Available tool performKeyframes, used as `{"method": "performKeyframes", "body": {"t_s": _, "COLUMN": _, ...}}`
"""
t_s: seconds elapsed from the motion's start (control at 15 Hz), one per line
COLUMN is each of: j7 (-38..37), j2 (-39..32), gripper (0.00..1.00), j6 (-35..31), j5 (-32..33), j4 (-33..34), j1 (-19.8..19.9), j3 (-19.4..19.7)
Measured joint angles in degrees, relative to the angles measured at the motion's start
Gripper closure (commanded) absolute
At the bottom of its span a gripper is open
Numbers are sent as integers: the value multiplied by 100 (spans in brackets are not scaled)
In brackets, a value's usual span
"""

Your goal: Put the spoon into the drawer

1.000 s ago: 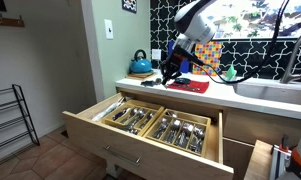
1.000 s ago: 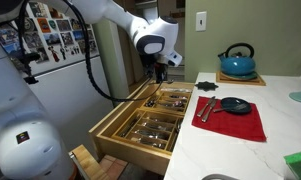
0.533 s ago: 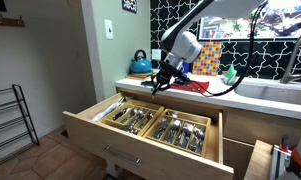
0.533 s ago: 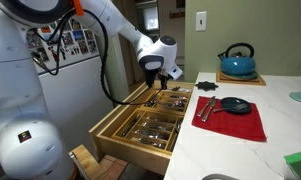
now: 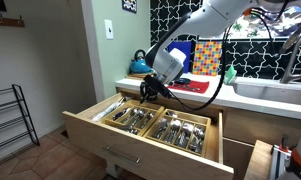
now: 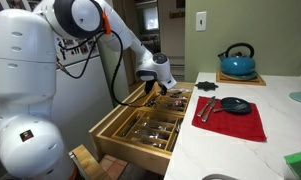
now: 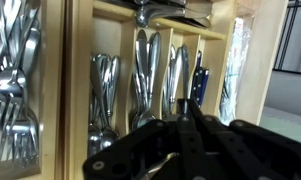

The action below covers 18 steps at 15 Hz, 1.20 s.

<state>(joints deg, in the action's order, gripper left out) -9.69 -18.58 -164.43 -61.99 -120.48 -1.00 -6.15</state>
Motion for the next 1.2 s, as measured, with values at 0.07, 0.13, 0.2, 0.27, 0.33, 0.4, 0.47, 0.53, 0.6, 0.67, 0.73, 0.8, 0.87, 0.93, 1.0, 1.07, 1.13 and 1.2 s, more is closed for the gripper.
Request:
{"method": "performKeyframes", "body": {"t_s": 0.07, "j7": 154, "j2": -151, "gripper": 99, "j6": -81, "j5": -240, "j4": 116, "j1": 20, "j3": -77}}
{"method": "performKeyframes", "body": {"t_s": 0.13, "j7": 315, "j2": -289, "gripper": 97, "j6": -94, "j5": -398, "j4": 221, "j1": 45, "j3": -126}}
{"method": "performKeyframes", "body": {"t_s": 0.2, "j7": 354, "j2": -373, "gripper": 97, "j6": -95, "j5": -413, "j4": 273, "j1": 47, "j3": -130}}
{"method": "performKeyframes", "body": {"t_s": 0.27, "j7": 354, "j2": -393, "gripper": 97, "j6": -95, "j5": -409, "j4": 283, "j1": 47, "j3": -127}}
{"method": "performKeyframes", "body": {"t_s": 0.33, "j7": 354, "j2": -381, "gripper": 97, "j6": -95, "j5": -409, "j4": 283, "j1": 47, "j3": -127}}
{"method": "performKeyframes", "body": {"t_s": 0.4, "j7": 353, "j2": -364, "gripper": 97, "j6": -95, "j5": -409, "j4": 284, "j1": 45, "j3": -127}}
{"method": "performKeyframes", "body": {"t_s": 0.47, "j7": 353, "j2": -353, "gripper": 97, "j6": -95, "j5": -409, "j4": 285, "j1": 44, "j3": -128}}
{"method": "performKeyframes", "body": {"t_s": 0.53, "j7": 353, "j2": -347, "gripper": 99, "j6": -95, "j5": -409, "j4": 285, "j1": 45, "j3": -127}}
{"method": "performKeyframes", "body": {"t_s": 0.6, "j7": 353, "j2": -347, "gripper": 99, "j6": -95, "j5": -409, "j4": 285, "j1": 44, "j3": -128}}
{"method": "performKeyframes", "body": {"t_s": 0.67, "j7": 353, "j2": -347, "gripper": 99, "j6": -95, "j5": -409, "j4": 285, "j1": 44, "j3": -128}}
{"method": "performKeyframes", "body": {"t_s": 0.73, "j7": 353, "j2": -353, "gripper": 99, "j6": -94, "j5": -409, "j4": 290, "j1": 44, "j3": -127}}
{"method": "performKeyframes", "body": {"t_s": 0.8, "j7": 341, "j2": -377, "gripper": 99, "j6": -94, "j5": -409, "j4": 306, "j1": 44, "j3": -126}}
{"method": "performKeyframes", "body": {"t_s": 0.87, "j7": 336, "j2": -421, "gripper": 99, "j6": -95, "j5": -413, "j4": 335, "j1": 48, "j3": -123}}
{"method": "performKeyframes", "body": {"t_s": 0.93, "j7": 325, "j2": -481, "gripper": 99, "j6": -97, "j5": -426, "j4": 375, "j1": 54, "j3": -118}}
{"method": "performKeyframes", "body": {"t_s": 1.0, "j7": 321, "j2": -559, "gripper": 99, "j6": -122, "j5": -461, "j4": 431, "j1": 67, "j3": -118}}
{"method": "performKeyframes", "body": {"t_s": 1.07, "j7": 321, "j2": -648, "gripper": 99, "j6": -164, "j5": -531, "j4": 495, "j1": 80, "j3": -118}}
{"method": "performKeyframes", "body": {"t_s": 1.13, "j7": 326, "j2": -738, "gripper": 99, "j6": -206, "j5": -627, "j4": 560, "j1": 95, "j3": -123}}
{"method": "performKeyframes", "body": {"t_s": 1.2, "j7": 327, "j2": -824, "gripper": 99, "j6": -228, "j5": -717, "j4": 631, "j1": 106, "j3": -123}}
